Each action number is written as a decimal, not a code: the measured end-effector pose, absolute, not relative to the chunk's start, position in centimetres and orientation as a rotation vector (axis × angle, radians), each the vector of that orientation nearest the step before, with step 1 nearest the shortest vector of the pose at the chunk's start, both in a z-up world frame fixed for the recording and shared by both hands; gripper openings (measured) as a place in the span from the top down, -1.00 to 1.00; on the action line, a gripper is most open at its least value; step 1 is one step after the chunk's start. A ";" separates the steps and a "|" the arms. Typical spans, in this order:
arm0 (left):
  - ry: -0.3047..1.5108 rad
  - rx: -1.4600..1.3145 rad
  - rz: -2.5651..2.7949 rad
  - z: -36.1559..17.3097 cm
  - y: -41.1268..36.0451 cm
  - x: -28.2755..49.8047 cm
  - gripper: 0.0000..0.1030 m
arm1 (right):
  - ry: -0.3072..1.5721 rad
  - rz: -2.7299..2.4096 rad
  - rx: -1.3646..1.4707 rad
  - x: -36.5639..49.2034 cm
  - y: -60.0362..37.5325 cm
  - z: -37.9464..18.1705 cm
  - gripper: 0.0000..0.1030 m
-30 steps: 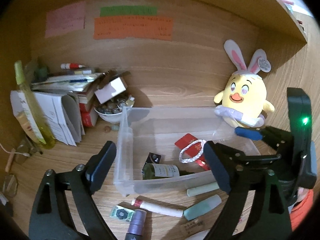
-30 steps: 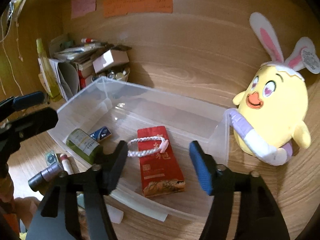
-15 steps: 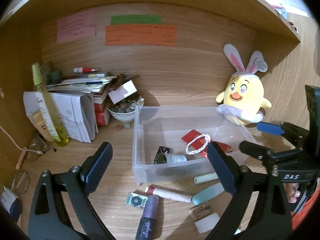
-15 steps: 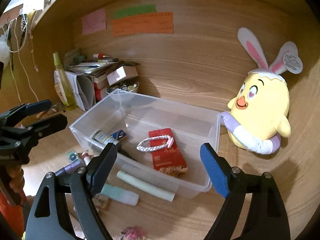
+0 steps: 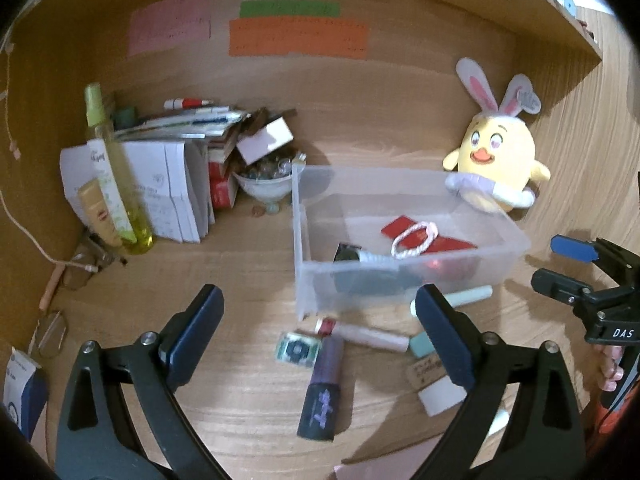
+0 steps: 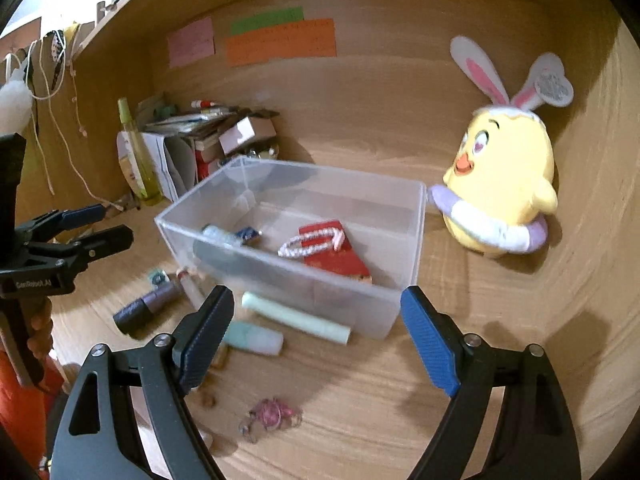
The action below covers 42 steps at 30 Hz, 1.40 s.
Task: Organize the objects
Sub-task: 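Grasp the purple cosmetic bottle with the left tool while the right tool grasps the pink hair clip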
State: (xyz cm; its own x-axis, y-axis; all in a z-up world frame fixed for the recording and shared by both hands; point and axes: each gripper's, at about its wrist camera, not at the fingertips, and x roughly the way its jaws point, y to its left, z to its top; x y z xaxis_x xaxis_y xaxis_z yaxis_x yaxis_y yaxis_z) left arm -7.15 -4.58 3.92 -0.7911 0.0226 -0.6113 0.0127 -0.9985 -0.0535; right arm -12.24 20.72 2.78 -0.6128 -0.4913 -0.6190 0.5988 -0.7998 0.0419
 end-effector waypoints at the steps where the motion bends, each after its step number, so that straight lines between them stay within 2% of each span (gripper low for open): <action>1: -0.085 -1.017 2.967 3.7 -4.6 -7.0 -0.90 | 0.227 -2.370 0.847 -12.1 20.8 2.5 -0.62; 10: -0.047 -1.078 2.956 1.3 -4.6 -5.8 -0.89 | 0.237 -2.315 0.963 -10.9 21.3 -1.2 -0.62; 11: -0.049 -1.087 2.955 1.1 -4.8 -5.7 -0.86 | 0.239 -2.306 0.979 -10.8 21.2 -1.6 -0.62; 14: -0.065 -1.129 2.937 0.3 -5.2 -5.5 -0.55 | 0.244 -2.284 1.022 -10.4 21.2 -2.8 -0.62; 17: -0.125 -1.168 2.898 -0.5 -5.7 -5.4 -0.51 | 0.257 -2.257 1.047 -10.0 21.0 -3.6 -0.59; 20: -0.119 -1.198 2.887 -1.2 -5.7 -5.3 -0.33 | 0.280 -2.261 1.034 -9.4 20.8 -3.7 -0.58; 22: -0.119 -1.213 2.871 -1.6 -5.6 -5.3 -0.27 | 0.274 -2.247 1.027 -9.1 20.7 -3.6 -0.51; 24: -0.114 -1.227 2.859 -1.9 -5.5 -5.5 -0.13 | 0.282 -2.225 1.032 -8.8 20.4 -3.6 -0.29; 27: -0.117 -1.249 2.829 -2.3 -5.3 -5.7 0.02 | 0.313 -2.215 1.042 -8.6 19.9 -3.8 -0.11; 30: -0.122 -1.271 2.803 -2.6 -5.1 -6.1 0.14 | 0.310 -2.196 1.063 -8.4 19.8 -4.1 0.02; 35: -0.116 -1.304 2.774 -3.1 -4.6 -6.5 0.24 | 0.325 -2.203 1.072 -8.2 19.7 -4.4 0.08; 42: -0.103 -1.340 2.739 -3.8 -4.0 -7.3 0.38 | 0.346 -2.213 1.086 -8.3 19.3 -5.0 0.40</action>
State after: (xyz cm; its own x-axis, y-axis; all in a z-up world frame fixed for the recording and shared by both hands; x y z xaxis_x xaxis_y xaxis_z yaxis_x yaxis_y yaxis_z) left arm -7.32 -4.01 -3.80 -0.6108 0.1107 -0.7840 -0.0517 -0.9936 -0.1000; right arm -8.31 19.31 -4.97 -0.4527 -0.4312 -0.7805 0.6487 -0.7598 0.0434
